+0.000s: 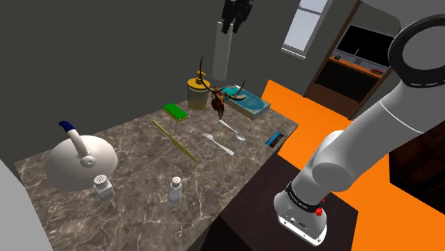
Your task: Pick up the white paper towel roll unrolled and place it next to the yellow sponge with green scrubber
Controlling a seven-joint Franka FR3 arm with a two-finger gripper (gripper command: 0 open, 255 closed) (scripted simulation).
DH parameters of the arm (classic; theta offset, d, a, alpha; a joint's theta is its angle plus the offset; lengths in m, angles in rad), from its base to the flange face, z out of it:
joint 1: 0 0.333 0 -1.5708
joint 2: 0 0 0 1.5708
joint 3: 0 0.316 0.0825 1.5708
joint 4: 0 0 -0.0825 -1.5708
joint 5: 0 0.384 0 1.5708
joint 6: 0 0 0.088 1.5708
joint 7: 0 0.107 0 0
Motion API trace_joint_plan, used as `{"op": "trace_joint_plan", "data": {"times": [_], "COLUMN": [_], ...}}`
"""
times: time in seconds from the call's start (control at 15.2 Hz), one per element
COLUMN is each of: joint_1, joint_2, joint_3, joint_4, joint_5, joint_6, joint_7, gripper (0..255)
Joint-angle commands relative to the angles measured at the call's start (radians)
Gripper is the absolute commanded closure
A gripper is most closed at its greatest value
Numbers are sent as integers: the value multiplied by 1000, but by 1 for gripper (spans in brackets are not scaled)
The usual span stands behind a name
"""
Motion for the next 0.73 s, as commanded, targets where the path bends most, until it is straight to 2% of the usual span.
{"op": "trace_joint_plan", "data": {"times": [0.0,0.07,0.66], "joint_1": [14,22,22], "joint_2": [46,72,30], "joint_3": [21,32,33], "joint_4": [39,68,-103], "joint_5": [0,-1,-3], "joint_6": [8,5,135], "joint_7": [36,55,55], "gripper": [255,255,255]}}
